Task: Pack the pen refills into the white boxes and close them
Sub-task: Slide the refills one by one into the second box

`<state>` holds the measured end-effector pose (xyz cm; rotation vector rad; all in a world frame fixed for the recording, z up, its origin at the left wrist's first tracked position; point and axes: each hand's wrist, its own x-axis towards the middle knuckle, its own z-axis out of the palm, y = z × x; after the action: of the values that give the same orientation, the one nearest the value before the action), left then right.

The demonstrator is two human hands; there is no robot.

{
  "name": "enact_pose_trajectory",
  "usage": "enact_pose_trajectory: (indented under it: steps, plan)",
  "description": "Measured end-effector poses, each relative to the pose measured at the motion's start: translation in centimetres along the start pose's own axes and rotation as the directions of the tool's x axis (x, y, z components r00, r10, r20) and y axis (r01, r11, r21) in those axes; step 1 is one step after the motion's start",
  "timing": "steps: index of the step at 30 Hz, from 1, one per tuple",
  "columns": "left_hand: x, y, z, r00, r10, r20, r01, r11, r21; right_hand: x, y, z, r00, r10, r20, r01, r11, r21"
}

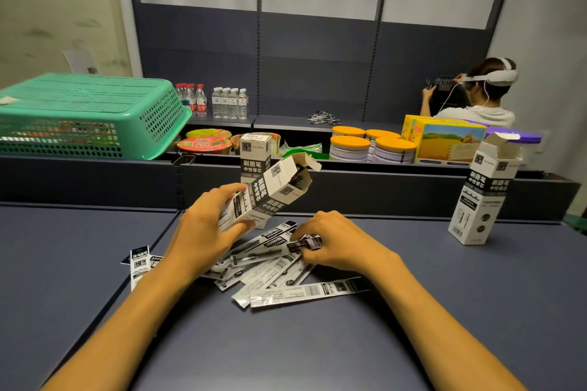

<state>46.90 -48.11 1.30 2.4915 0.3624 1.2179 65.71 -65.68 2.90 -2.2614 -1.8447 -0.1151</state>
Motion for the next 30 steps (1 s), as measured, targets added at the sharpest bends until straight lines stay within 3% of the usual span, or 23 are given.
enact_pose_trajectory:
  steps: [6,14,30]
  plan:
    - [0.0,0.2,0.0,1.000,0.003,-0.004,-0.003,1.000,-0.006,0.3,-1.0,0.3,0.996,-0.042,0.079,0.037,0.997,0.065]
    - [0.1,0.1,0.0,1.000,0.009,-0.008,-0.008,1.000,0.006,0.1,-1.7,0.4,0.988,-0.155,-0.020,0.153,0.985,-0.085]
    - [0.0,0.0,-0.1,1.000,0.021,-0.010,-0.021,1.000,0.003,0.6,-1.5,1.3,0.975,-0.164,-0.147,0.141,0.977,-0.158]
